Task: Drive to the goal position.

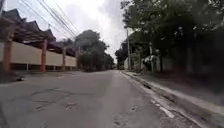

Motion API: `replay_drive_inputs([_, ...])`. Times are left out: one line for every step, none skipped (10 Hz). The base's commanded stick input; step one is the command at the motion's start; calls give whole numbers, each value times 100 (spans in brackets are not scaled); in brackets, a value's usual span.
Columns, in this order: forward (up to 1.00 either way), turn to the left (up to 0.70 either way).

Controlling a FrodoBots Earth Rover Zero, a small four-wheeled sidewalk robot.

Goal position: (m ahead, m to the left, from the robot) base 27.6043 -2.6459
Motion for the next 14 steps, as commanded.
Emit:
replay_drive_inputs([70, 0])
replay_drive_inputs([70, 0])
replay_drive_inputs([70, 0])
replay_drive_inputs([70, 0])
replay_drive_inputs([70, 0])
replay_drive_inputs([70, 0])
replay_drive_inputs([70, 0])
replay_drive_inputs([70, -2])
replay_drive_inputs([70, -25])
replay_drive_inputs([70, -32])
replay_drive_inputs([70, -35])
replay_drive_inputs([70, -35])
replay_drive_inputs([70, -35])
replay_drive_inputs([70, -35])
